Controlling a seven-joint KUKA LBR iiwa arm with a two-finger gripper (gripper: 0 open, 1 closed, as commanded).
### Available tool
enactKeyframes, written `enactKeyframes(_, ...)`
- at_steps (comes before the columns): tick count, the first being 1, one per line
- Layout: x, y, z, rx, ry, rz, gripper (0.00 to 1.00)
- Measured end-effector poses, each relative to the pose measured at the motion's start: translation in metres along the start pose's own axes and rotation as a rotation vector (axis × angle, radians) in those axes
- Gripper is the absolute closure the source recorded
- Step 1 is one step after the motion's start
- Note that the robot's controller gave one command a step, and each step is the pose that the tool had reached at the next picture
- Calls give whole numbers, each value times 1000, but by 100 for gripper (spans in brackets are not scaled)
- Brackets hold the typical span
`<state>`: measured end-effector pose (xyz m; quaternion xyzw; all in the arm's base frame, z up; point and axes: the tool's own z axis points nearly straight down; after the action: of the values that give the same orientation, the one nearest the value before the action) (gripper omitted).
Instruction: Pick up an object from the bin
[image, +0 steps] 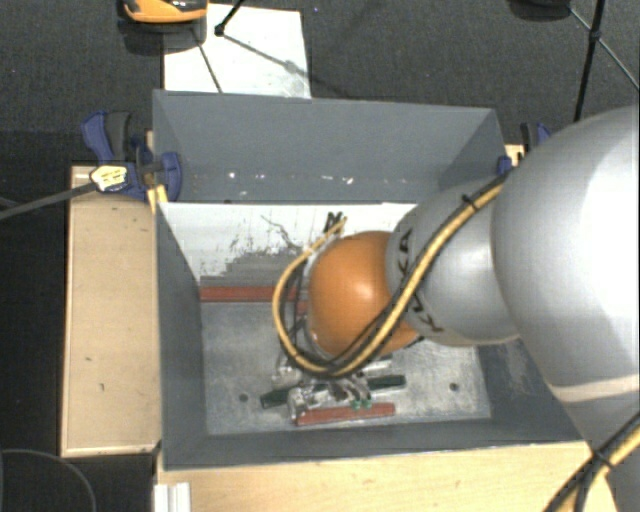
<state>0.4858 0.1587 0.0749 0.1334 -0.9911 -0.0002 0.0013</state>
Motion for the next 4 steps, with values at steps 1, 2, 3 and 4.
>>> enactKeyframes(1,1,-4,-192,1,-10,-8,100)
enactKeyframes(2,1,-4,-190,0,-6,-7,100)
enactKeyframes(3,-17,14,-83,0,-1,-16,0)
enactKeyframes(4,-18,14,-85,0,-5,-14,0)
